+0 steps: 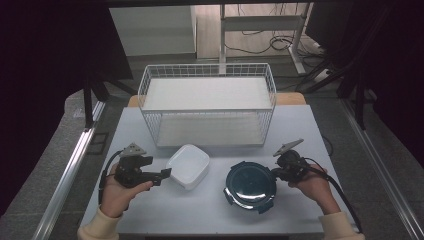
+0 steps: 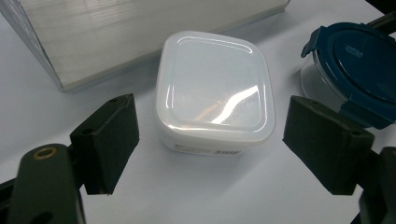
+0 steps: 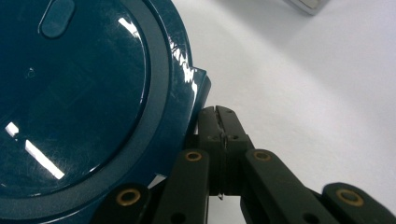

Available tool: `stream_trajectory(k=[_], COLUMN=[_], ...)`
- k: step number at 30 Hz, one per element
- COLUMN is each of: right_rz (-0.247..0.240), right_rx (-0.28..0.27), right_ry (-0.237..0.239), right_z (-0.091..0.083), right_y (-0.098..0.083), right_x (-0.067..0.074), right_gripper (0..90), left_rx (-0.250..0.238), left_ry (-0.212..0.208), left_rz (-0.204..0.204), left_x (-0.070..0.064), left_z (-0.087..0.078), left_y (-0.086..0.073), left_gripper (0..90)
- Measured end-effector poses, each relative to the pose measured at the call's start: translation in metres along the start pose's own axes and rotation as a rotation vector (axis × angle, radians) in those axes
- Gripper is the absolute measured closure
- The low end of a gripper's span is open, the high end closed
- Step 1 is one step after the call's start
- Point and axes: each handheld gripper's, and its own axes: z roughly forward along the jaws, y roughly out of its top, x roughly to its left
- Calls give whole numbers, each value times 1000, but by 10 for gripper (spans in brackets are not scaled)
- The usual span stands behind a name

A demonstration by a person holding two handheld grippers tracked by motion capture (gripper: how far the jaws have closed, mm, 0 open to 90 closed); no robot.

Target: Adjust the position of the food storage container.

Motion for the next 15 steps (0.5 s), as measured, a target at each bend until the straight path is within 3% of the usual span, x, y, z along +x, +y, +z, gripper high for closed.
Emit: stream_trajectory(k=[11, 15], right_rz=[-21, -42], right_rx=[-25, -36], right_ry=[29, 19], right_z=[-5, -6], right_y=[-3, -7], right_x=[21, 31], right_gripper=[896, 896], left_rx=[5, 10], left_ry=[-3, -2], left_rz=[-1, 0], left_x=[-1, -2], left_z=[2, 3], left_y=[0, -1], left_gripper=[182, 182])
